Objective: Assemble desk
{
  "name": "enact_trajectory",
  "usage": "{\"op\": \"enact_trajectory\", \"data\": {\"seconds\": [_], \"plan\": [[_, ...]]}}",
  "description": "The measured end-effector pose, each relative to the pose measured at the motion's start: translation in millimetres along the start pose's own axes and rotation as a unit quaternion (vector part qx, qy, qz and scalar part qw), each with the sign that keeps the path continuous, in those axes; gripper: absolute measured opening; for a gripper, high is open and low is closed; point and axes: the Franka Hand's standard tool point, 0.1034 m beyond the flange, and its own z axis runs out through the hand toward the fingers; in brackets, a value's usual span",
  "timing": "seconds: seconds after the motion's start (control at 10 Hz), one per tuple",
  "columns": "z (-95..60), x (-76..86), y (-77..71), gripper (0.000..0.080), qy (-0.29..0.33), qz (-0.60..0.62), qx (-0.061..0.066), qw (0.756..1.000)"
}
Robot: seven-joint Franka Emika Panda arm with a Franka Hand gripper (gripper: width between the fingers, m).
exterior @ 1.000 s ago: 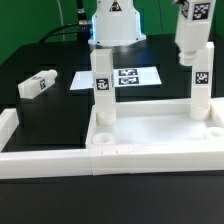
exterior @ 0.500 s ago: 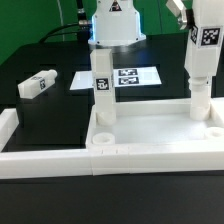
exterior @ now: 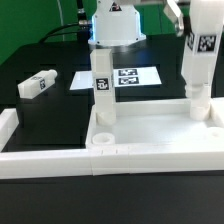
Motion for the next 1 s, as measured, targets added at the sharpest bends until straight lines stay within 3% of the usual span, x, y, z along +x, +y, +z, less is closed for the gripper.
{"op": "enact_trajectory", "data": {"seconds": [0.1,0.5,1.0], "plan": [[8.0,-4.9,-9.5,0.0288,-0.005,0.007,0.004,1.0],[31.7,-27.0,-13.6,0.0288,-0.026,0.005,0.002,1.0],[33.7,-31.2,-29.2,0.0288,-0.031,0.016,0.009,0.999]]}}
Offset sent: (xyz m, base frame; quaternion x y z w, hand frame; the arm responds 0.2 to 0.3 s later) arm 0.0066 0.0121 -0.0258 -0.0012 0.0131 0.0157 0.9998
